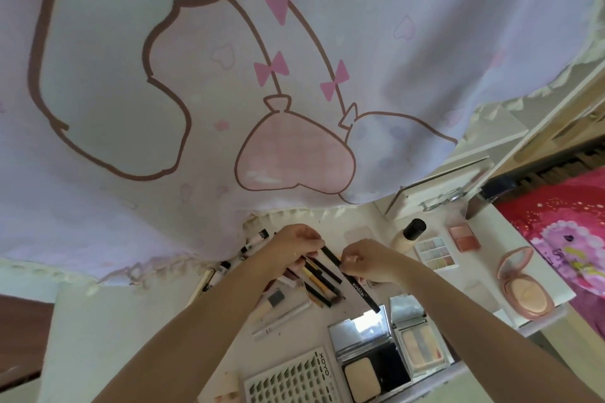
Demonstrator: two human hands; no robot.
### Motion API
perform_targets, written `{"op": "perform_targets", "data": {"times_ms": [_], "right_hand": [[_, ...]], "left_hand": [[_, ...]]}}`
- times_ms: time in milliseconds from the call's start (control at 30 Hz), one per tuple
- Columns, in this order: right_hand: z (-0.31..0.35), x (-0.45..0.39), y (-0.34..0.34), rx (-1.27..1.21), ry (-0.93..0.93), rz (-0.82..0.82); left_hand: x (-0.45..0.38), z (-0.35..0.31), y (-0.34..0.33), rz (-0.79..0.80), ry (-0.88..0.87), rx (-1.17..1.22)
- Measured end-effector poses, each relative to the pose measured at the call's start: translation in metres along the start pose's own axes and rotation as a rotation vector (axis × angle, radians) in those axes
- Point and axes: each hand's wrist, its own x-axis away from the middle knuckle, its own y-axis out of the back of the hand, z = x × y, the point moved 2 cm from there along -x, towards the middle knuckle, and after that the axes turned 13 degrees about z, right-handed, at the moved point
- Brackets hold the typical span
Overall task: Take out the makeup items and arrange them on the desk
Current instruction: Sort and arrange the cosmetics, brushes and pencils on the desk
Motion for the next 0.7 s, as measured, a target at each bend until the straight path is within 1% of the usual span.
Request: {"op": "perform_targets", "data": {"times_ms": [100, 167, 267, 400, 500, 567, 700], "right_hand": [[-0.009, -0.02, 0.002, 0.089, -0.033, 0.012], [-0.016, -0.032, 0.0, 0.101, -0.066, 0.011], [-0.032, -0.049, -0.007, 0.096, -0.142, -0.049], [-0.046, -0.065, -0.017, 0.147, -0.255, -0.051], [-0.052, -0.069, -0.018, 0.181, -0.324, -0.064], [-0.055, -0.071, -0.018, 0.184, -0.35, -0.089], [-0.057, -0.073, -0.017, 0.211, -0.363, -0.123]], "left_hand": [[-0.022, -0.001, 0.006, 0.022, 0.005, -0.062], [-0.038, -0.001, 0.01, -0.012, 0.03, -0.09], [-0.066, 0.003, 0.014, -0.066, 0.061, -0.264], [-0.096, 0.008, 0.004, 0.013, 0.077, -0.45], [-0.115, 0.009, -0.002, 0.02, 0.071, -0.466], [-0.124, 0.01, -0.006, 0.034, 0.078, -0.483], [-0.134, 0.018, -0.009, 0.052, 0.074, -0.671]]}}
